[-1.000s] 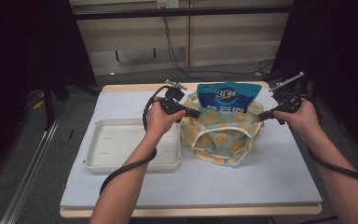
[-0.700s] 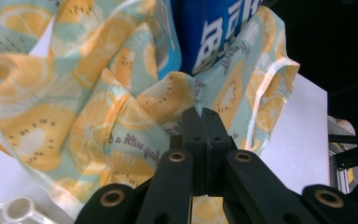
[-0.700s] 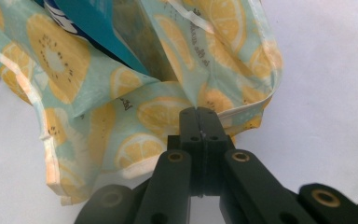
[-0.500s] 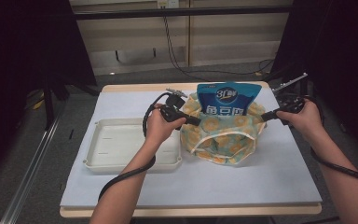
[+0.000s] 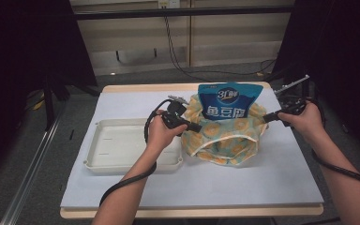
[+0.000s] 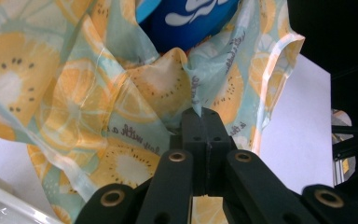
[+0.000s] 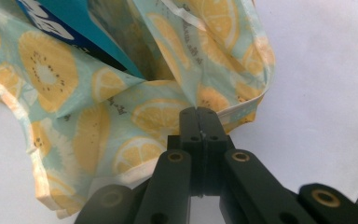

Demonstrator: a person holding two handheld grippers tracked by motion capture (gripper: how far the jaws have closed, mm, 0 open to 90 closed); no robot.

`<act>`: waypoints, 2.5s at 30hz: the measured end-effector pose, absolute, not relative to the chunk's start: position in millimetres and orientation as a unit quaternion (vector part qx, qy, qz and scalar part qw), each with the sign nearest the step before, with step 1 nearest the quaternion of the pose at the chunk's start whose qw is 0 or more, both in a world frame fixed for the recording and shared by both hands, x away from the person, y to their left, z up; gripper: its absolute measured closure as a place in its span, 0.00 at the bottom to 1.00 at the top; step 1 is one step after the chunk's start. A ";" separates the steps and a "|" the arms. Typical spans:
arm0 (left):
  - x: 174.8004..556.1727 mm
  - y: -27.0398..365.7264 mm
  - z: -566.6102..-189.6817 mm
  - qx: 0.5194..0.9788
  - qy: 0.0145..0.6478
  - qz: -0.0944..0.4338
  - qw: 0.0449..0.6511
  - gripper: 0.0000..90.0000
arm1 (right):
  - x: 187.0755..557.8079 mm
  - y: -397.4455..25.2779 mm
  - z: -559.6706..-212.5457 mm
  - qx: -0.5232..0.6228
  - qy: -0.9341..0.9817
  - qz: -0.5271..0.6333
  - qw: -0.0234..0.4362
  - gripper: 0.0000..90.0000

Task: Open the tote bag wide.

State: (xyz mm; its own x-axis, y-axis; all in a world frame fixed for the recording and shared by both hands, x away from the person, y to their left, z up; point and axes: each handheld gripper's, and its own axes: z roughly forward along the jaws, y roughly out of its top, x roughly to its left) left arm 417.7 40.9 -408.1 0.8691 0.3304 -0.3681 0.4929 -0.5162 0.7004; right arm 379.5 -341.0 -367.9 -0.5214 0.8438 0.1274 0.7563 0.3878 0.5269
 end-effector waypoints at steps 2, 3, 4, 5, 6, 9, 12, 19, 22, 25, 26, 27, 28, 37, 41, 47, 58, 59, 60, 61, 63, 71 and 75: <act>416.4 40.6 -410.1 0.861 0.241 -0.097 0.438 1.00 | 379.5 -341.5 -369.0 0.484 0.828 0.270 0.080 1.00; 416.3 41.1 -410.2 0.866 0.239 -0.096 0.429 1.00 | 379.5 -341.6 -369.2 0.487 0.827 0.268 0.081 1.00; 415.8 41.5 -411.1 0.866 0.237 -0.096 0.429 1.00 | 380.0 -342.1 -369.8 0.486 0.827 0.269 0.084 1.00; 415.2 41.4 -411.8 0.866 0.239 -0.097 0.429 1.00 | 380.4 -342.1 -370.1 0.485 0.827 0.270 0.082 1.00; 415.1 41.6 -412.8 0.867 0.237 -0.095 0.427 1.00 | 380.6 -342.3 -370.3 0.485 0.827 0.270 0.084 1.00; 412.6 40.8 -415.8 0.865 0.238 -0.099 0.430 1.00 | 381.6 -341.8 -370.6 0.486 0.828 0.267 0.085 1.00; 411.5 40.8 -419.3 0.866 0.236 -0.098 0.431 1.00 | 382.0 -341.3 -371.7 0.491 0.826 0.263 0.083 1.00; 408.2 41.8 -424.9 0.870 0.236 -0.097 0.422 1.00 | 383.9 -342.3 -375.9 0.496 0.823 0.265 0.085 1.00; 406.8 41.7 -426.8 0.871 0.235 -0.095 0.421 1.00 | 385.3 -341.9 -377.2 0.497 0.822 0.265 0.083 1.00; 405.8 42.0 -429.0 0.871 0.235 -0.099 0.419 1.00 | 387.5 -342.4 -379.1 0.493 0.824 0.265 0.087 1.00; 405.4 42.2 -429.8 0.872 0.234 -0.099 0.417 1.00 | 388.2 -342.3 -379.8 0.493 0.824 0.267 0.083 1.00; 404.7 41.7 -432.1 0.867 0.237 -0.101 0.427 1.00 | 388.4 -342.1 -380.1 0.497 0.822 0.265 0.082 1.00; 404.7 42.0 -433.3 0.867 0.234 -0.104 0.426 1.00 | 389.0 -342.0 -380.8 0.499 0.821 0.267 0.083 1.00; 400.4 43.3 -438.6 0.873 0.234 -0.100 0.416 1.00 | 393.2 -344.2 -388.0 0.501 0.821 0.264 0.078 1.00; 399.5 42.6 -441.7 0.875 0.232 -0.103 0.412 1.00 | 394.3 -344.2 -389.7 0.507 0.818 0.261 0.080 1.00; 396.6 41.1 -447.6 0.874 0.233 -0.108 0.414 1.00 | 396.8 -344.5 -392.3 0.501 0.821 0.259 0.085 1.00; 392.3 42.4 -453.0 0.877 0.232 -0.110 0.406 1.00 | 400.1 -344.6 -398.9 0.507 0.818 0.259 0.082 1.00; 391.3 42.3 -452.9 0.881 0.234 -0.102 0.399 1.00 | 399.8 -344.2 -398.8 0.511 0.817 0.257 0.080 1.00; 390.5 41.8 -455.2 0.873 0.233 -0.115 0.413 1.00 | 400.1 -344.1 -399.0 0.512 0.816 0.256 0.077 1.00; 390.3 41.8 -455.7 0.874 0.231 -0.113 0.412 1.00 | 400.3 -344.0 -399.2 0.512 0.816 0.256 0.078 1.00; 389.5 42.4 -455.3 0.880 0.227 -0.111 0.402 1.00 | 401.3 -344.1 -400.0 0.505 0.819 0.258 0.081 1.00; 384.7 40.0 -459.3 0.884 0.223 -0.113 0.394 1.00 | 401.6 -342.2 -401.9 0.507 0.819 0.255 0.084 0.96; 384.1 39.8 -458.5 0.883 0.221 -0.114 0.399 1.00 | 400.0 -341.1 -400.5 0.510 0.819 0.248 0.083 0.87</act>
